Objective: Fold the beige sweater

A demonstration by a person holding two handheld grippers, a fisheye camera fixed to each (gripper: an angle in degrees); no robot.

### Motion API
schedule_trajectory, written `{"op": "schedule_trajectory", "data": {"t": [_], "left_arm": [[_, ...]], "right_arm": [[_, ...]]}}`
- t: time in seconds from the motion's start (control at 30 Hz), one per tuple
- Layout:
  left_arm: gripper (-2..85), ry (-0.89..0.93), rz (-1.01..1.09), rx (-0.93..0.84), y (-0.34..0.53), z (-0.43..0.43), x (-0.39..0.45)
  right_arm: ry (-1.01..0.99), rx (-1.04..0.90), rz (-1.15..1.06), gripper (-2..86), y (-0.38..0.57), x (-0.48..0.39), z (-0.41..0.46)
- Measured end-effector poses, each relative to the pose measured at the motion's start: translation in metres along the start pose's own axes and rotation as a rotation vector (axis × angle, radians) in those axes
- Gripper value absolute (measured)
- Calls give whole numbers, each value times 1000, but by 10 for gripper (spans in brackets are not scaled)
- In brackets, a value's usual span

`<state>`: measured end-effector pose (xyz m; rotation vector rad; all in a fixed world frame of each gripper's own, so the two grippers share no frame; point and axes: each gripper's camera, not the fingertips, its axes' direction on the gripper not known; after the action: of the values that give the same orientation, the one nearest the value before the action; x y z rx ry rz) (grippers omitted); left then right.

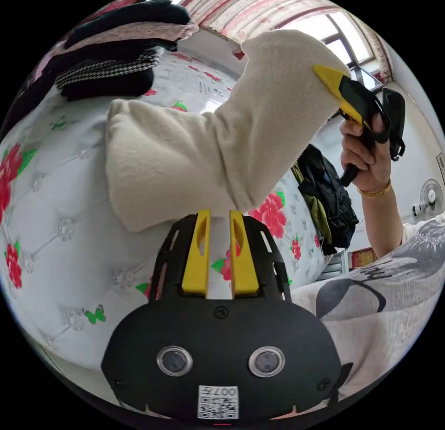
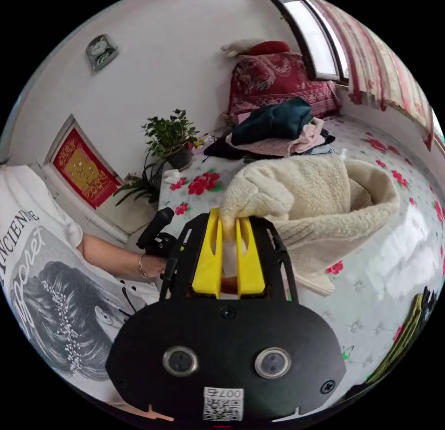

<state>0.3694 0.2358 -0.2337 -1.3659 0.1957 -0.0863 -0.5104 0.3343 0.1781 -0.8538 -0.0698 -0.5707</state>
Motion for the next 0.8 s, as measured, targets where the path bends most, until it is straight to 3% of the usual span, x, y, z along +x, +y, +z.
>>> {"op": "schedule_trajectory", "data": {"t": [0.1, 0.2, 0.37, 0.47, 0.63, 0.8], "left_arm": [[69, -31, -172, 21, 61, -38, -54], [79, -38, -295, 40, 95, -56, -88], [98, 12, -388, 90, 117, -73, -128], [108, 68, -365, 135, 99, -80, -137], [112, 76, -299, 121, 69, -72, -152], [89, 147, -290, 20, 51, -32, -169]], "right_arm": [[-77, -230, -101, 53, -4, -47, 113], [-114, -549, -63, 72, 26, -58, 237], [-185, -504, -55, 82, 21, -70, 233], [-228, -333, 3, 89, 14, -54, 179], [-63, -104, 379, 111, 68, 21, 108], [-119, -51, 621, 123, 113, 57, 118]]}}
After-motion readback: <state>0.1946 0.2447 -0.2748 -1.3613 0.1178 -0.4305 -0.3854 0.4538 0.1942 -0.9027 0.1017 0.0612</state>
